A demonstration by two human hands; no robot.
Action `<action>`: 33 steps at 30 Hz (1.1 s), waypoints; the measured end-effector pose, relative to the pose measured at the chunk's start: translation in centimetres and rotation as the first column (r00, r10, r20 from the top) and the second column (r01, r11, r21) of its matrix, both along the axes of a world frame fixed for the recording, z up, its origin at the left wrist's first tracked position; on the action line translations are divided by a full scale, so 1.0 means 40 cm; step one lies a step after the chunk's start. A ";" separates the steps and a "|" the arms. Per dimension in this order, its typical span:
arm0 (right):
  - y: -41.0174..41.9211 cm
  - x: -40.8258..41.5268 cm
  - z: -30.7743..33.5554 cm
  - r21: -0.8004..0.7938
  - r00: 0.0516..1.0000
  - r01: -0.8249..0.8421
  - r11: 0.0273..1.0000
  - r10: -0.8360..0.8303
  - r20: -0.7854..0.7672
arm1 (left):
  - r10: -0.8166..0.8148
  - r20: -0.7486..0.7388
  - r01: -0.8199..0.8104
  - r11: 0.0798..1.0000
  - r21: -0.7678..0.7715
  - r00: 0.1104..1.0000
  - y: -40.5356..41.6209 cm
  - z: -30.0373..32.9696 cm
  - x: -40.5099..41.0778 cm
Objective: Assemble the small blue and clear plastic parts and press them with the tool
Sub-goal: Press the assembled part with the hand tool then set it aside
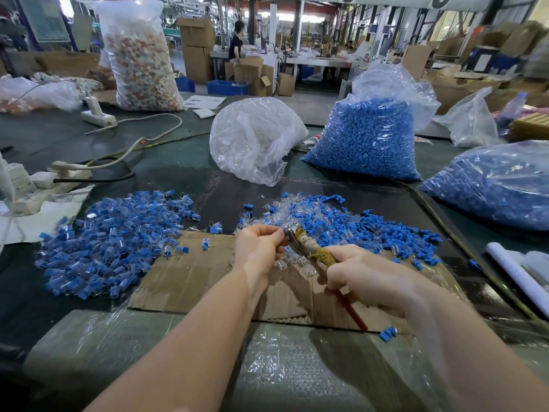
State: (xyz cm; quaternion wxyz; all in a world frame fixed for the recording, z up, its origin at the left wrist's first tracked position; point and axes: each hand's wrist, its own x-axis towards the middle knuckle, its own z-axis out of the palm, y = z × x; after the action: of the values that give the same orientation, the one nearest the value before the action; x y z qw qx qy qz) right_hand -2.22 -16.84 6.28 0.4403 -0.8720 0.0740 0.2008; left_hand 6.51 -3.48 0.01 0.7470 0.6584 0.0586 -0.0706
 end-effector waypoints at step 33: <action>-0.273 0.028 -0.130 -0.541 0.879 0.468 0.699 -0.309 0.362 | -0.075 0.452 -0.390 0.396 0.831 0.889 0.196 -0.067 0.035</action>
State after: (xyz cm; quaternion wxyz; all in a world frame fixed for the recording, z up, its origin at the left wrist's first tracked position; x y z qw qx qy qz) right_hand -1.09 -27.77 1.09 0.1711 -0.9483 0.2642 -0.0412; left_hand 7.92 4.37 -2.67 0.2665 0.9451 -0.0110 0.1889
